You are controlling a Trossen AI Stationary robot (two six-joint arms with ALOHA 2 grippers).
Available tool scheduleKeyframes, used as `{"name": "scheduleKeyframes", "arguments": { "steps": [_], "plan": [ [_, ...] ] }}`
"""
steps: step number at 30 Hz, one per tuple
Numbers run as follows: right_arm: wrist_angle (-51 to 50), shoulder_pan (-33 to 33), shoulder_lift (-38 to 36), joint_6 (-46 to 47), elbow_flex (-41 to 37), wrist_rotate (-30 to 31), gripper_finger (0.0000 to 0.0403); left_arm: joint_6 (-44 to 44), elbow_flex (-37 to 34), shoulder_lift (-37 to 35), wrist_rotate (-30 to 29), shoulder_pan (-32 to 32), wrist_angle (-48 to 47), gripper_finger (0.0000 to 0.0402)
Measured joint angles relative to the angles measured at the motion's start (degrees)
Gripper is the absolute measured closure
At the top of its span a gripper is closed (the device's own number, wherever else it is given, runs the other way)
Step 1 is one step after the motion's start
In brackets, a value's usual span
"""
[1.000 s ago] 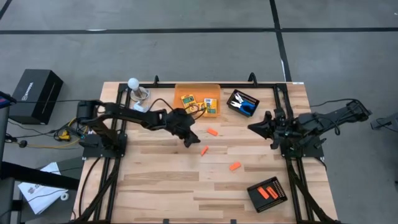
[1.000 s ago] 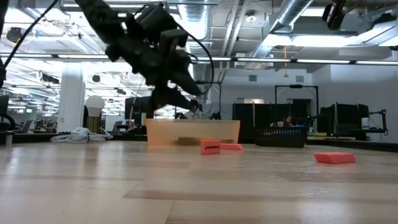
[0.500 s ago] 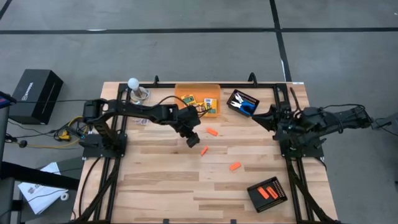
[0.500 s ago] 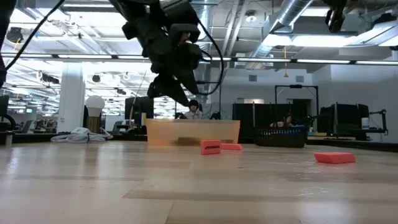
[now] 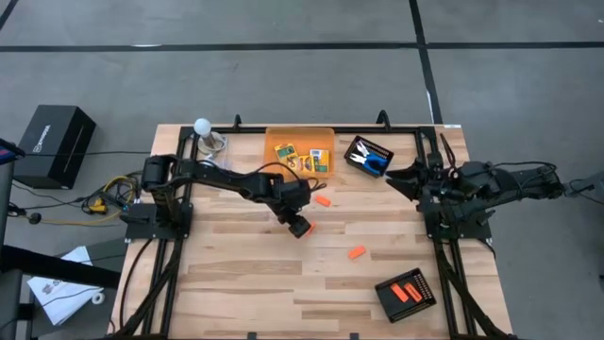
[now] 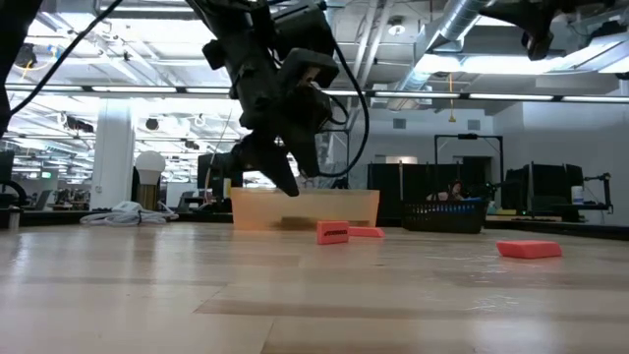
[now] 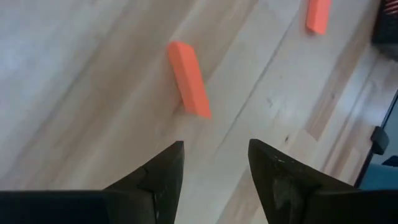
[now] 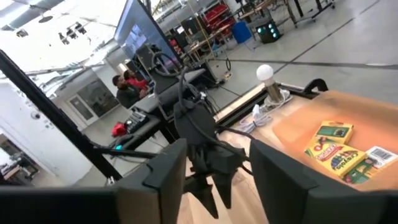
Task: Pick & Place School Supplies
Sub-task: Put the orange eraser into the bottom black bin
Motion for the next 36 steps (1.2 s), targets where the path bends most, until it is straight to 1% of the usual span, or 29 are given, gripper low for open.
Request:
{"name": "scheduleKeyframes", "arguments": {
  "steps": [6, 11, 14, 20, 25, 31, 36],
  "plan": [
    [-1.2, 0.0, -1.4, -1.3, 0.0, -1.2, 0.0205, -4.6, 0.0, 0.0, -0.4, -0.2, 0.8, 0.0224],
    [-1.6, 0.0, -2.7, -1.5, 0.0, -1.3, 0.0200, -5.8, 0.0, 0.1, -1.5, 0.1, 1.4, 0.0224],
    [-1.7, 0.0, -3.6, -1.6, 0.0, -1.3, 0.0200, -5.7, 0.4, 1.1, -1.5, 0.1, 1.2, 0.0224],
    [-2.2, -0.1, -4.9, -2.4, 0.0, -1.3, 0.0200, -4.5, 6.0, 6.7, -1.4, 0.1, 1.3, 0.0224],
    [-2.3, 0.0, -5.4, -2.4, 0.0, -1.3, 0.0200, -1.2, 10.8, 10.9, -0.9, 0.1, -3.9, 0.0224],
    [-2.6, 0.0, -6.1, -2.3, 0.0, -1.3, 0.0200, 0.9, 11.1, 11.3, -0.9, 0.0, -7.2, 0.0224],
    [-3.3, 0.0, -6.4, -2.4, 0.0, -1.3, 0.0200, 0.4, 11.1, 11.3, -1.0, -0.3, -7.1, 0.0224]
  ]
}}
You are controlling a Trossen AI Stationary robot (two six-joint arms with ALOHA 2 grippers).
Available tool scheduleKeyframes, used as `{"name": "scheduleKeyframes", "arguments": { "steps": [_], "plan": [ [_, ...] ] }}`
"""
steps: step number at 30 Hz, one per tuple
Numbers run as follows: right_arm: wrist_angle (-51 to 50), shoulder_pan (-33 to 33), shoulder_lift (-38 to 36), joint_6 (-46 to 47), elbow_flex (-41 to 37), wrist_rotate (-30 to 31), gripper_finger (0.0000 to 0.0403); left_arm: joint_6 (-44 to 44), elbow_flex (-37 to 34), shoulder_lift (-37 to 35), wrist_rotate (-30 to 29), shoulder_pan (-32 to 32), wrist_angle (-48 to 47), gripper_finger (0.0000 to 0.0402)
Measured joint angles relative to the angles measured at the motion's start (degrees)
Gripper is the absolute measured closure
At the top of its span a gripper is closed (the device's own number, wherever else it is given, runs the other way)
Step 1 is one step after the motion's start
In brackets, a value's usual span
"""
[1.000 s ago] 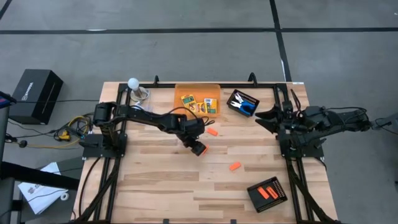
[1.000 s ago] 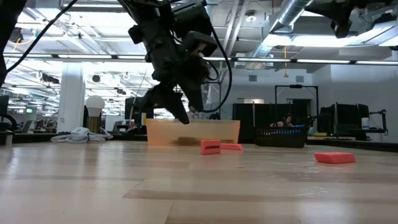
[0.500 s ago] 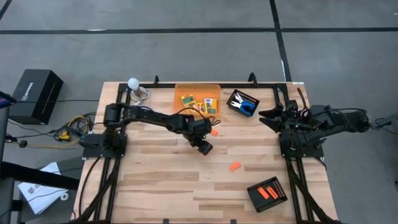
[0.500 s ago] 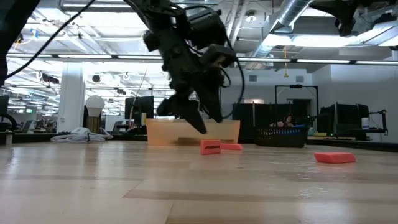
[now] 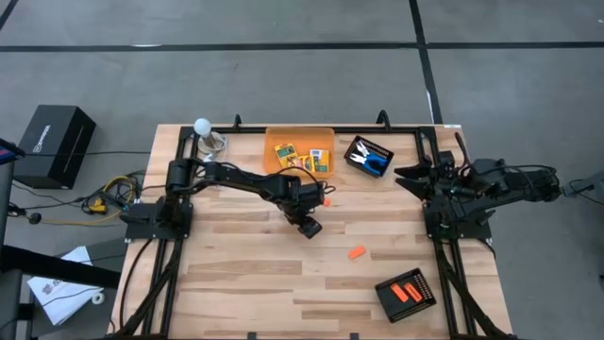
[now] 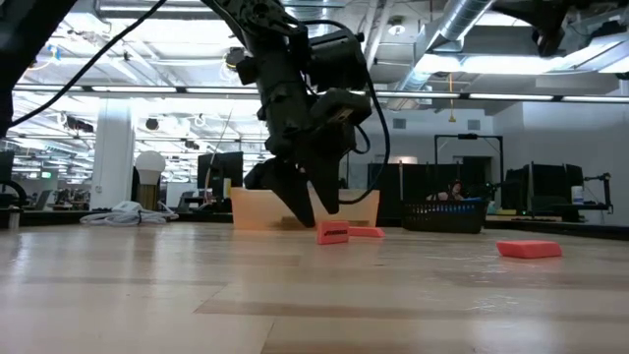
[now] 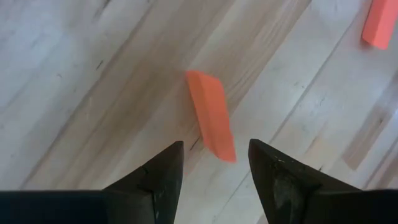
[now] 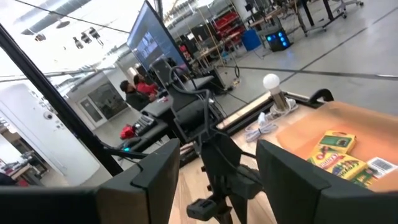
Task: Pick & Place School Supplies
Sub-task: Put the orange eraser into the bottom black bin
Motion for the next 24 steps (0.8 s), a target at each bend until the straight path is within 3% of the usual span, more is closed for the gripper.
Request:
{"name": "scheduleKeyframes", "arguments": {
  "steps": [24],
  "plan": [
    [-0.7, 0.0, -0.3, 0.0, 0.0, 0.0, 0.0209, -3.3, 0.3, 4.3, -0.9, -1.5, 4.0, 0.0261]
  ]
}}
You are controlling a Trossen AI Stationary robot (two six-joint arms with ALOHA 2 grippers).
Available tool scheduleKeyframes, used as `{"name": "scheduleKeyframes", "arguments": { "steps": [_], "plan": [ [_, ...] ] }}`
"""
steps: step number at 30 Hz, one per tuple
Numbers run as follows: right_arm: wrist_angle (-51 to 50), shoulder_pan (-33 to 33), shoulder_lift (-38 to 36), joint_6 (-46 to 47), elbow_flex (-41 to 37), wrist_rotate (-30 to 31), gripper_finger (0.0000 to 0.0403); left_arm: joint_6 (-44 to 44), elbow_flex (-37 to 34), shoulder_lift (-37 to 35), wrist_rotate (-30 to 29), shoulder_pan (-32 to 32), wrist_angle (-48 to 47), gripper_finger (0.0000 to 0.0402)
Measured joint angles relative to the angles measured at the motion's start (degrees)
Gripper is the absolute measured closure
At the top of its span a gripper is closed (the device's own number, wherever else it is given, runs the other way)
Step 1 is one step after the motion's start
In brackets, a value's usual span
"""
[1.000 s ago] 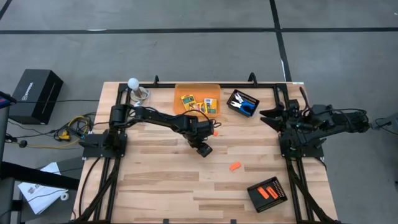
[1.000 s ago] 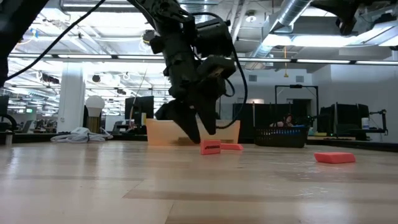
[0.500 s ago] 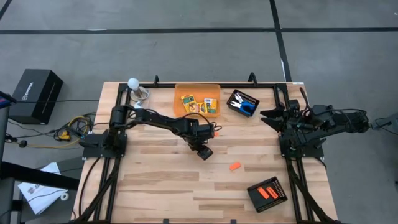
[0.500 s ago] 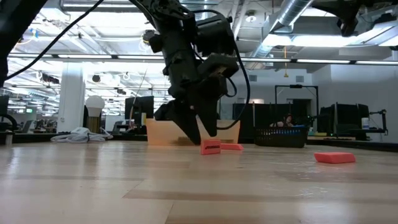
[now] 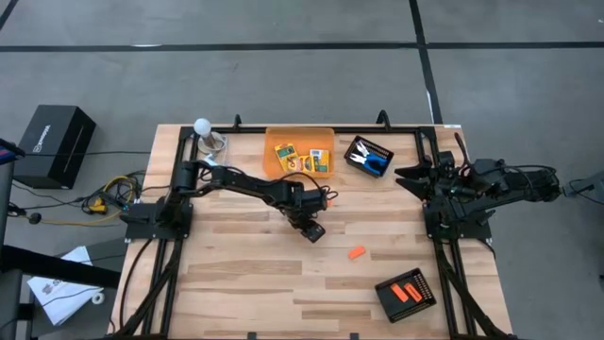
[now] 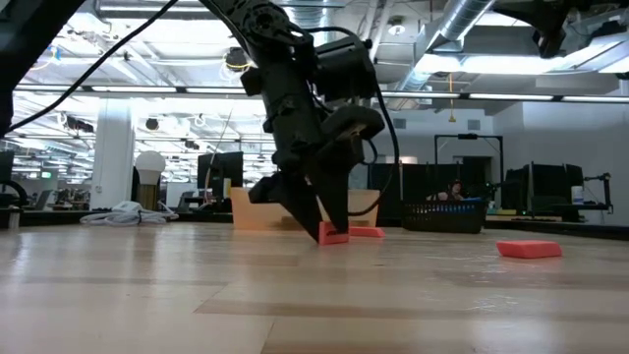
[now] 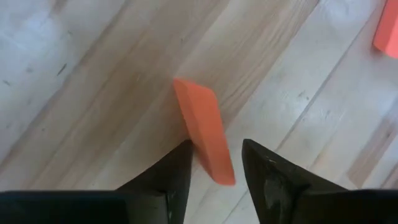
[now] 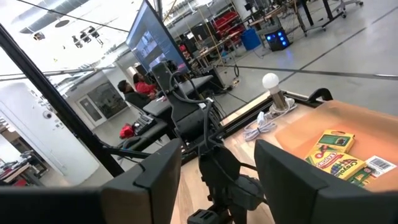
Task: Pick & Place School Supplies
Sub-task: Put the orange eraser into the bottom black bin
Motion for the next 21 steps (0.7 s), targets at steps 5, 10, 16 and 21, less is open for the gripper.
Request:
{"name": "scheduleKeyframes", "arguments": {
  "steps": [5, 10, 16, 21],
  "plan": [
    [0.0, 0.0, 0.0, 0.0, 0.0, 0.0, 0.0221, 0.7, -0.1, 1.4, 1.0, 0.0, 0.1, 0.0342],
    [0.0, 0.0, 0.0, -0.3, 0.0, 0.0, 0.0228, 3.3, -0.2, 1.0, 1.8, 0.3, 1.8, 0.0375],
    [0.2, 0.0, 0.0, 0.2, 0.0, 0.0, 0.0230, 3.4, -0.7, -4.3, 1.6, 2.6, 9.7, 0.0376],
    [2.1, 0.0, 0.1, 3.3, 0.0, -0.4, 0.0218, 3.9, -0.4, -13.2, 1.9, 5.8, 22.6, 0.0376]
  ]
}}
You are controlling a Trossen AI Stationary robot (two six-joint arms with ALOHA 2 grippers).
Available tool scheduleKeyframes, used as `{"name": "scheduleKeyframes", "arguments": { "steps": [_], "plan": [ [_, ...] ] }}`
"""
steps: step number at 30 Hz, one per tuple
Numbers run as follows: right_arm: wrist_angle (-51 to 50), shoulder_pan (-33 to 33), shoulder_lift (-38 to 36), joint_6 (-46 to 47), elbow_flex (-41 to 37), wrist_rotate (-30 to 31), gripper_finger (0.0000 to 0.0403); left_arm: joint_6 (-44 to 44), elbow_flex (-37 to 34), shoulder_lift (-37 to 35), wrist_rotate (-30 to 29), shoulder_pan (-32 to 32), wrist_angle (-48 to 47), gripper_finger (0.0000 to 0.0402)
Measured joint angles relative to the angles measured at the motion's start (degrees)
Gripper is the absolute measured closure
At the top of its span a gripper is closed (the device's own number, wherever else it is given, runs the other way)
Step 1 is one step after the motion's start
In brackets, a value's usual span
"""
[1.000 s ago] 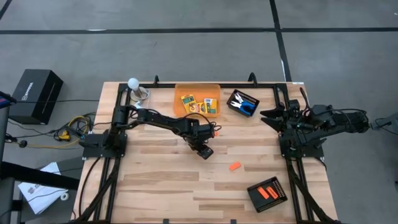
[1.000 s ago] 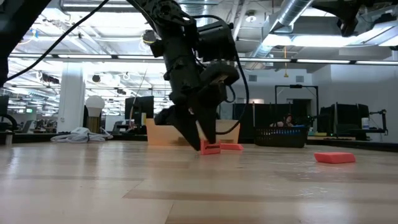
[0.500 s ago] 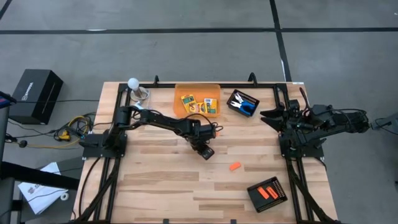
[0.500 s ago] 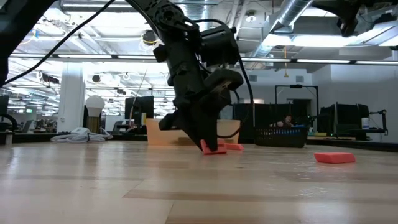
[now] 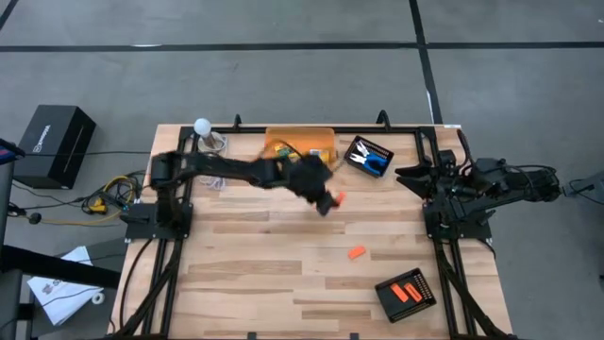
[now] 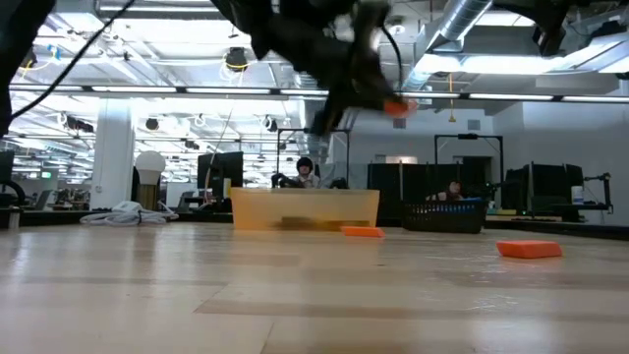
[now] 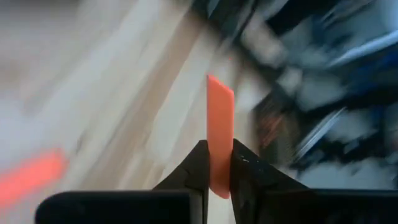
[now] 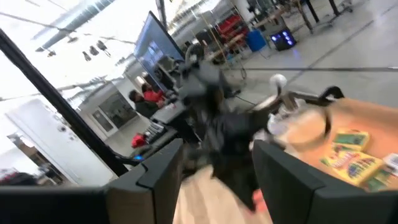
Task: Pick & Place School Supplies
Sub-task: Put the orange eraser into the bottom black bin
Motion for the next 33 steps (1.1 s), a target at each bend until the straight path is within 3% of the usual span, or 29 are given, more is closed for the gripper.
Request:
{"name": "scheduleKeyframes", "arguments": {
  "steps": [6, 12, 16, 26, 33],
  "plan": [
    [5.1, -0.7, 2.2, -1.4, 0.0, -0.9, 0.0202, 2.1, 0.2, -8.7, 1.0, 4.3, 7.5, 0.0376],
    [10.0, -3.9, 6.7, -2.4, 0.0, -2.0, 0.0211, 7.4, 0.1, -10.9, 4.1, 5.2, 10.8, 0.0376],
    [15.1, -7.5, 11.1, -2.1, 0.0, -7.0, 0.0215, 8.2, 0.1, -10.0, 5.9, 4.6, 17.0, 0.0376],
    [28.0, -16.9, 21.8, 2.4, 0.0, -19.0, 0.0210, 8.2, 0.1, -9.9, 6.1, 4.0, 21.4, 0.0376],
    [28.5, -21.5, 30.6, 2.5, 4.8, -26.4, 0.0216, 8.4, 0.1, -9.9, 6.9, 3.7, 21.8, 0.0376]
  ]
}}
